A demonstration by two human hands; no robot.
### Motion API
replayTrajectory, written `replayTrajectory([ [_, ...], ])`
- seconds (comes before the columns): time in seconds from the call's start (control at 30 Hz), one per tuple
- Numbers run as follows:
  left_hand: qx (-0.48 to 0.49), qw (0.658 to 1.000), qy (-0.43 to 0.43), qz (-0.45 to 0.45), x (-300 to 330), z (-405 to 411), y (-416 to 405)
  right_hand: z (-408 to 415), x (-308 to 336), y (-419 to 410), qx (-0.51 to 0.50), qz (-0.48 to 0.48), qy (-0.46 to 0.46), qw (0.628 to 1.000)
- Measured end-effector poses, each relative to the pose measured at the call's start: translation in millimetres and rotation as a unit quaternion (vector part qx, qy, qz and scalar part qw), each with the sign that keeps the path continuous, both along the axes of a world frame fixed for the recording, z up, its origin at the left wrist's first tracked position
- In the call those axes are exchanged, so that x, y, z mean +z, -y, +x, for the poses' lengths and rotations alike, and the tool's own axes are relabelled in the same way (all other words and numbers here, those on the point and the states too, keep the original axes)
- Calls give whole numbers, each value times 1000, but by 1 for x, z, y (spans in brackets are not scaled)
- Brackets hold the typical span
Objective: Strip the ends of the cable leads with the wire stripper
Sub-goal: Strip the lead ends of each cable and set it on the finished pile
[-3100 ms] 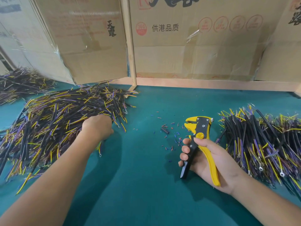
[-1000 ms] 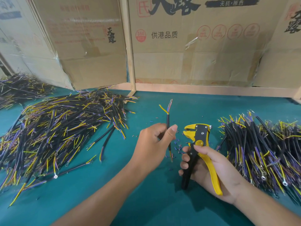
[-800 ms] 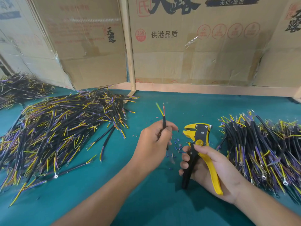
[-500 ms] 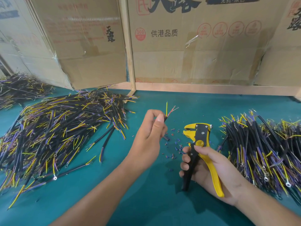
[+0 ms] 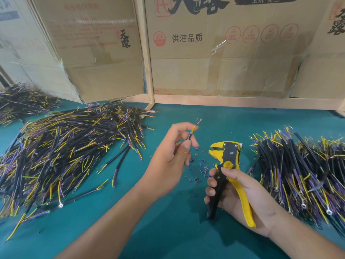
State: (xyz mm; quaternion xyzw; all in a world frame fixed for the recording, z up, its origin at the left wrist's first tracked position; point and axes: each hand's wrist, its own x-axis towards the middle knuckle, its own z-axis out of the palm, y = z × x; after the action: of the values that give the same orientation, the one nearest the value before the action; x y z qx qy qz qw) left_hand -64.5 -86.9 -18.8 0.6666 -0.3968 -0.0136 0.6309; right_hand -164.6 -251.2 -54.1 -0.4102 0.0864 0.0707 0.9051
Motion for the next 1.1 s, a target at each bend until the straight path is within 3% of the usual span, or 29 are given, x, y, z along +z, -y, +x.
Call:
replayTrajectory([
  [0.17,16,999,-33,-18,5,-3,-1,-2,0,0,6,2,8,1000],
  [0.33,81,997,16,-2,6,-5,0,-2,0,-1,0,-1,11,1000],
  [0.63,58,998,24,18,5,-7,-2,-6,2,-2,-11,-14,23,1000],
  [0.87,124,984,97,78,2,-4,-3,-12,3,1,20,-39,74,996],
  [1.1,111,980,142,85,6,-9,-7,-16,8,8,72,-59,107,990],
])
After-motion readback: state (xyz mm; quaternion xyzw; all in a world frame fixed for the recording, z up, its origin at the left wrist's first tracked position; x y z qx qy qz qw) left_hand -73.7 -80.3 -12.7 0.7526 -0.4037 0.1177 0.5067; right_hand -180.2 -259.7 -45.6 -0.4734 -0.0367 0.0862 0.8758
